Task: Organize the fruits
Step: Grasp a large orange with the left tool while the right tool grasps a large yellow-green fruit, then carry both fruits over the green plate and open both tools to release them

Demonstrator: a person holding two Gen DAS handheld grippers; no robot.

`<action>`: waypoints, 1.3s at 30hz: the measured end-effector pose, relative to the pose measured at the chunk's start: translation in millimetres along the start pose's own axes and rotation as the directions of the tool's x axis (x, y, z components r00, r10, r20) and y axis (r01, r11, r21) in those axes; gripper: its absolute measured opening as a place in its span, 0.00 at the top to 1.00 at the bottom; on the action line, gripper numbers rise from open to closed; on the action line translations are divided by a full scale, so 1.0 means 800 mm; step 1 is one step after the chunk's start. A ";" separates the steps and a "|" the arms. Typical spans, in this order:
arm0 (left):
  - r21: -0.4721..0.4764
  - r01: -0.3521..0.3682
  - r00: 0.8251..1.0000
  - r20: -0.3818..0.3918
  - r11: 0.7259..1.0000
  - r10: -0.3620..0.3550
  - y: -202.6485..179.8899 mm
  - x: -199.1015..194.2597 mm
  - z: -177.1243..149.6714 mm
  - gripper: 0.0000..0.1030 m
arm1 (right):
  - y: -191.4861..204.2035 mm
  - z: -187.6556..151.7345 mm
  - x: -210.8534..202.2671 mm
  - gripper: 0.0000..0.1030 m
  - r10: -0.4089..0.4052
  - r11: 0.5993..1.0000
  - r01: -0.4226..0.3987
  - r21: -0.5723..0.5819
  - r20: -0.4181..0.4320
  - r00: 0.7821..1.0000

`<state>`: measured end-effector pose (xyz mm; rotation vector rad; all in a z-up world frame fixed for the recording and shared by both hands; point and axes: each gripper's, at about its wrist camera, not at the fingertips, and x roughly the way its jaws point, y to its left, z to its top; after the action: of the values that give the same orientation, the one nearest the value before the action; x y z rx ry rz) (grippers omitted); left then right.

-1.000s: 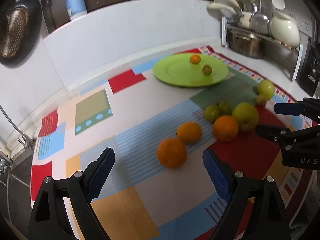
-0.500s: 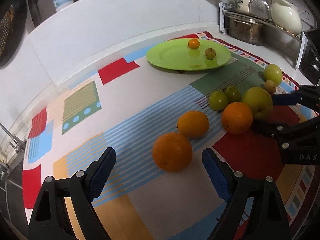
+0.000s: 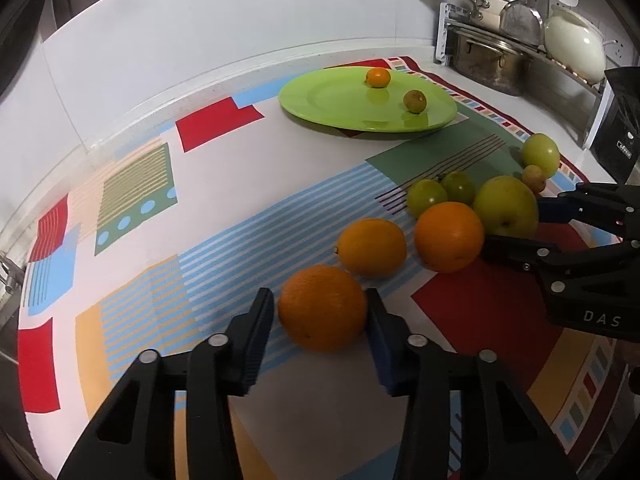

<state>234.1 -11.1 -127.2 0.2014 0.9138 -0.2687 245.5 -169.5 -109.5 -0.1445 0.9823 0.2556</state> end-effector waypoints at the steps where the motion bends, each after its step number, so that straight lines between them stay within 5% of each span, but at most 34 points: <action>1: -0.005 -0.002 1.000 0.001 1.000 0.002 0.000 -0.001 0.000 0.59 | 0.000 0.000 0.000 0.51 -0.001 1.000 0.001 -0.001 0.002 1.000; 13: -0.040 -0.005 1.000 0.020 0.999 0.005 -0.004 -0.017 -0.001 0.61 | -0.009 -0.011 -0.019 0.51 -0.010 0.998 0.007 0.065 0.045 0.999; 22: -0.041 0.004 0.994 0.110 0.999 0.001 -0.013 -0.061 0.017 0.61 | -0.012 -0.005 -0.060 0.51 0.000 0.997 -0.010 0.082 0.115 0.993; 39: -0.013 0.012 0.952 0.305 1.000 -0.008 -0.025 -0.108 0.112 0.61 | -0.046 0.057 -0.119 0.51 -0.017 0.993 -0.018 0.118 0.289 0.957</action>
<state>245.0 -42.8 -5.9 0.1364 0.6094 -0.2932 242.1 -207.9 -4.5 0.0043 0.7037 0.2108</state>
